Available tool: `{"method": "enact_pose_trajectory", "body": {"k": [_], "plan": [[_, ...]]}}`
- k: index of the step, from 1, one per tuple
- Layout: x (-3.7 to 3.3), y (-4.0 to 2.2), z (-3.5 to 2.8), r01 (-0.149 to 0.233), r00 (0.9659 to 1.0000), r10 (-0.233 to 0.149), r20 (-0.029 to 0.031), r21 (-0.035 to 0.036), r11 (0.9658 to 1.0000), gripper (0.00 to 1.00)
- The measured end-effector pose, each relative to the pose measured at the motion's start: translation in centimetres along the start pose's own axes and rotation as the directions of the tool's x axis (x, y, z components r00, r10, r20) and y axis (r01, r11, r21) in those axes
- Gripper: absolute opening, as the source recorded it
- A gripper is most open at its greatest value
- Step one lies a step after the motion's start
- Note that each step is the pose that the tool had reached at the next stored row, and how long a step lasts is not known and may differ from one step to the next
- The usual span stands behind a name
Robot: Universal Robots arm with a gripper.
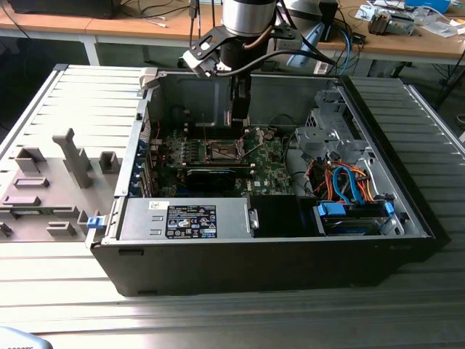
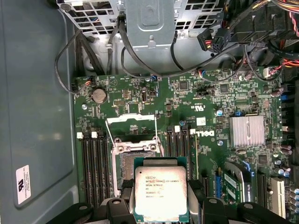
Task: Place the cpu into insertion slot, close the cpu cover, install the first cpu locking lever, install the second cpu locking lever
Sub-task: 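Place the cpu into insertion slot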
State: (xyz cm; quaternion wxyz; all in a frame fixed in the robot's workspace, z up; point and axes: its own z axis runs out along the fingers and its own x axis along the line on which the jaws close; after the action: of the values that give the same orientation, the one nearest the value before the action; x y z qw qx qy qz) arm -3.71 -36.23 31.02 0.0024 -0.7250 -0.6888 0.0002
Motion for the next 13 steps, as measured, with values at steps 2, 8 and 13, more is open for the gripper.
{"method": "enact_pose_trajectory", "body": {"k": [2,8,13], "plan": [[0.00,0.00,0.01,-0.002,1.0000,0.002,0.0000,0.0000,1.0000,0.54],[0.00,0.00,0.03,-0.007,1.0000,0.007,0.0000,-0.0001,1.0000,0.54],[0.00,0.00,0.06,-0.011,0.9999,0.011,0.0000,-0.0001,0.9999,0.54]]}}
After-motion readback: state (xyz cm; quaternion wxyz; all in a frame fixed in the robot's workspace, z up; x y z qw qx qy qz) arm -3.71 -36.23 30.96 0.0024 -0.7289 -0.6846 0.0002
